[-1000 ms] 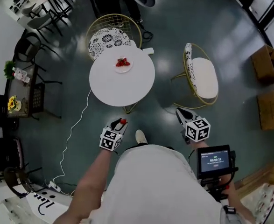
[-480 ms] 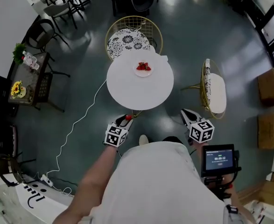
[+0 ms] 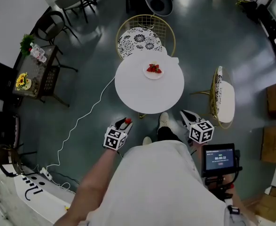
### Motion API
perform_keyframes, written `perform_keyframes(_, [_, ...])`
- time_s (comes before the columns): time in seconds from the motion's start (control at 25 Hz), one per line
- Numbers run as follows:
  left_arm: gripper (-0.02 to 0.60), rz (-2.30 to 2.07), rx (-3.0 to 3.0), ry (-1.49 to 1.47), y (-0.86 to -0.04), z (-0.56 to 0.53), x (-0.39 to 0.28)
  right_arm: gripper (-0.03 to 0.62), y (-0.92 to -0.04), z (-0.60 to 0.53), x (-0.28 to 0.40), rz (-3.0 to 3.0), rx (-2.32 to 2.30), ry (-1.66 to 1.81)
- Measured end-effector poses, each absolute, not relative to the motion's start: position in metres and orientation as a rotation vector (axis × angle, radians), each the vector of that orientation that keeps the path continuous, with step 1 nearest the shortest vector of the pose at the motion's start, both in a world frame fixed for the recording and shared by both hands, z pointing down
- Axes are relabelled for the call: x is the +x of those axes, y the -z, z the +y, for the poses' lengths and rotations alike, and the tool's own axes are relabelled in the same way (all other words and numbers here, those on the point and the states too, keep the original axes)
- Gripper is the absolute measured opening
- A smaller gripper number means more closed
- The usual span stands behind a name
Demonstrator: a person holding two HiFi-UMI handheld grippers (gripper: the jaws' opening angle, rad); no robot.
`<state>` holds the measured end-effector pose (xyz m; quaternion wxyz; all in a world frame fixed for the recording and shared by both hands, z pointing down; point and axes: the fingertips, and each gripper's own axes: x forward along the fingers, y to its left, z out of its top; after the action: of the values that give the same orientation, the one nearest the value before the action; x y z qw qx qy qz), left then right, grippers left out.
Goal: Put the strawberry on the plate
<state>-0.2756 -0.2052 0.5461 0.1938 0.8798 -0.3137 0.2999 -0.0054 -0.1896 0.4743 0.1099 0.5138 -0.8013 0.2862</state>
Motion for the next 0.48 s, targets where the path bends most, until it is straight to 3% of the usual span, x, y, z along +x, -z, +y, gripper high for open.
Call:
perform_keyframes(0.2, [0.158, -0.913, 2.416, -0.875, -0.554, -0.228, -0.278, 0.005, -0.484, -0.226, -0.008, -2.366, 1.426, -0.841])
perform_keyframes(0.48, [0.158, -0.837, 2.417, -0.896, -0.556, -0.27, -0.226, 0.005, -0.492, -0.272, 0.015, -2.371, 1.406, -0.874])
